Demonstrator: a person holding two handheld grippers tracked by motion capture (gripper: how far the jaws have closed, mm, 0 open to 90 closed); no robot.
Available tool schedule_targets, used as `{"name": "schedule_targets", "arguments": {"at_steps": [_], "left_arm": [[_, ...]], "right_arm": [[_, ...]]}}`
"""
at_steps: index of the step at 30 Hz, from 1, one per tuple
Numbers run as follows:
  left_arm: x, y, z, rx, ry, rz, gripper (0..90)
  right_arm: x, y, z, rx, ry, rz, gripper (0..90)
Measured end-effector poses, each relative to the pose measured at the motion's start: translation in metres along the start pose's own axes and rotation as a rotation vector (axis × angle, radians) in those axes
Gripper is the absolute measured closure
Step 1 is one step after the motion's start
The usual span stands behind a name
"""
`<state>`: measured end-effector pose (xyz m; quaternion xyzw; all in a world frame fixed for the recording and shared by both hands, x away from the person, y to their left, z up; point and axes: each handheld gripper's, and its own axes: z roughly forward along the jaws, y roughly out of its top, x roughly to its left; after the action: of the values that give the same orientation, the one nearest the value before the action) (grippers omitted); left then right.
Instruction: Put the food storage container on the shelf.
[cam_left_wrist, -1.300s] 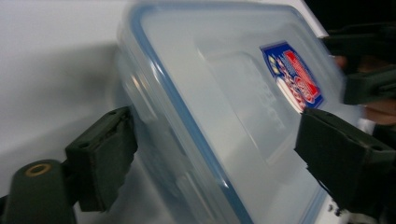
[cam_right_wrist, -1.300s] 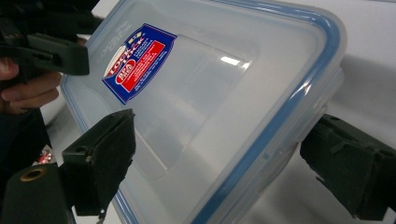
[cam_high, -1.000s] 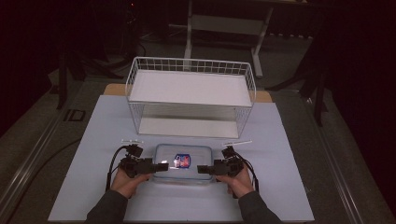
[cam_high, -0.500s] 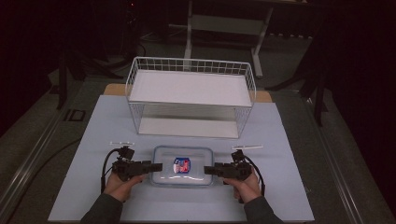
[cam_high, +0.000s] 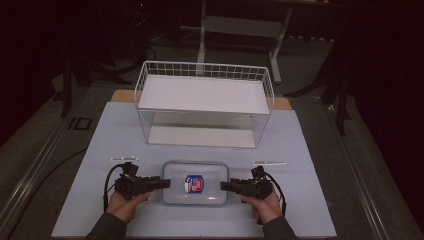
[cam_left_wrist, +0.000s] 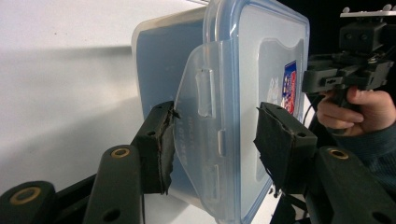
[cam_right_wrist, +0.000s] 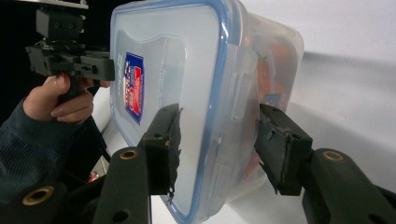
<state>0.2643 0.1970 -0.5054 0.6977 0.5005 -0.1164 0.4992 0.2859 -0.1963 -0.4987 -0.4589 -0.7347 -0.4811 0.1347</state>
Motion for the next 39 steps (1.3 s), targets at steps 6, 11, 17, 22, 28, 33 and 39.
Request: {"name": "schedule_targets", "arguments": {"at_steps": [6, 11, 17, 22, 28, 33, 39], "left_arm": [[-0.006, -0.004, -0.002, -0.003, 0.021, 0.020, 48.1], [-0.010, -0.007, -0.004, -0.003, 0.035, 0.033, 48.3], [-0.011, -0.007, -0.005, 0.002, 0.035, 0.042, 48.3], [-0.012, -0.007, -0.007, -0.007, 0.034, 0.038, 48.4], [-0.016, -0.005, -0.010, -0.024, 0.034, 0.057, 48.4], [-0.017, -0.004, -0.010, -0.030, 0.035, 0.065, 48.4], [-0.021, -0.003, -0.011, -0.044, 0.035, 0.078, 48.4]], "right_arm": [[0.005, -0.001, 0.000, 0.004, -0.018, 0.000, 50.8], [0.006, -0.003, -0.002, -0.001, -0.019, -0.002, 50.8], [0.008, -0.004, -0.002, 0.003, -0.020, -0.017, 50.9], [0.010, -0.005, -0.002, -0.004, -0.021, -0.030, 51.0], [0.014, -0.004, -0.005, -0.028, -0.024, -0.054, 51.2], [0.015, -0.003, -0.006, -0.040, -0.023, -0.063, 51.2], [0.017, -0.002, -0.009, -0.053, -0.021, -0.074, 51.2]]}}
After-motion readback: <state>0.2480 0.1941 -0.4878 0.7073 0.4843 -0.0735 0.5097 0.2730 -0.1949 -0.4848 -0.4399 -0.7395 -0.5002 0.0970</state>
